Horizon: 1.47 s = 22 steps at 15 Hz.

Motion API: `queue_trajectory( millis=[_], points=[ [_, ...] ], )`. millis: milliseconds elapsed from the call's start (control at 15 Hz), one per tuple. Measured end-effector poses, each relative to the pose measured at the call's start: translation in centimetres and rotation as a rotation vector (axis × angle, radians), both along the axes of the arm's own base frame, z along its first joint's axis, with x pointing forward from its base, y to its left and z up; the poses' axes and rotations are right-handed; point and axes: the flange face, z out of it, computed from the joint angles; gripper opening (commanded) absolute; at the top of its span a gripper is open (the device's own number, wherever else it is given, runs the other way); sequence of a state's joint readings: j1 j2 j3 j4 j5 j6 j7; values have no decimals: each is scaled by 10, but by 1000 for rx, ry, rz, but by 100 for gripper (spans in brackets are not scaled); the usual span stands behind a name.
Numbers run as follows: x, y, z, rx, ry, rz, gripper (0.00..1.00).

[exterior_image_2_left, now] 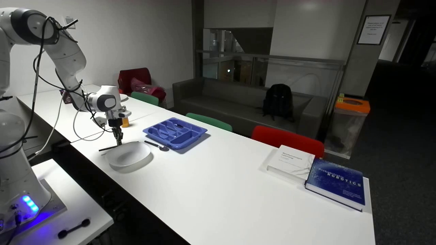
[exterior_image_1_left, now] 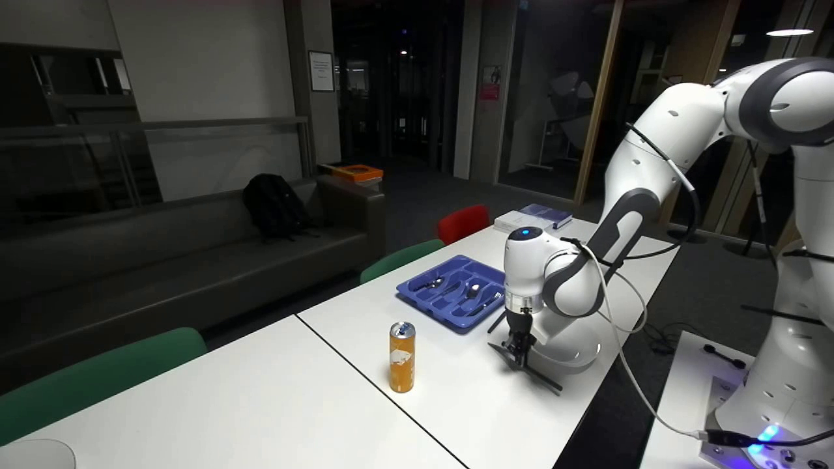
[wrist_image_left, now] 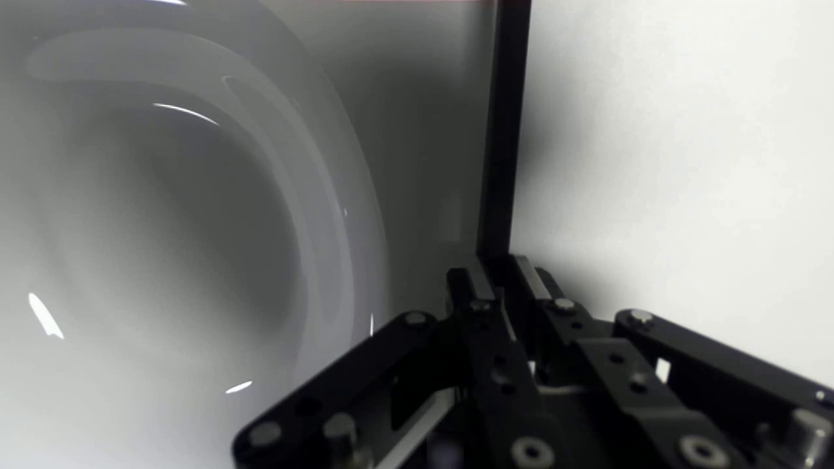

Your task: Move the blue cutlery holder forwards, remove one butter knife from the holder and put it on the table

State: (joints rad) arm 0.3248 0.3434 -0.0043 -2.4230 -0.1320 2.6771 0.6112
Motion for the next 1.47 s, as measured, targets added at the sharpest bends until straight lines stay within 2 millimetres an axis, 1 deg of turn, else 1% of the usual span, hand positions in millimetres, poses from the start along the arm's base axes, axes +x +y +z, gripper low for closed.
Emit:
queue_trajectory(
  millis=[467, 533, 600, 667, 733, 1067, 1133, 1200, 1333, 1467],
  points=[
    [-2, 1, -10, 4, 8, 51, 3],
    [-2, 1, -11, 5, 9, 55, 37],
    [-2, 1, -11, 5, 9, 58, 38],
    [-2, 1, -11, 5, 9, 60, 44],
    [-2, 1, -11, 4, 11, 61, 53],
    [-3, 3, -14, 4, 14, 65, 90],
    [-2, 5, -13, 6, 12, 67, 96],
    [-1, 8, -12, 9, 9, 70, 96],
    [1, 17, -8, 21, -3, 80, 100],
    [4, 32, -1, 42, -29, 100, 99]
  ],
)
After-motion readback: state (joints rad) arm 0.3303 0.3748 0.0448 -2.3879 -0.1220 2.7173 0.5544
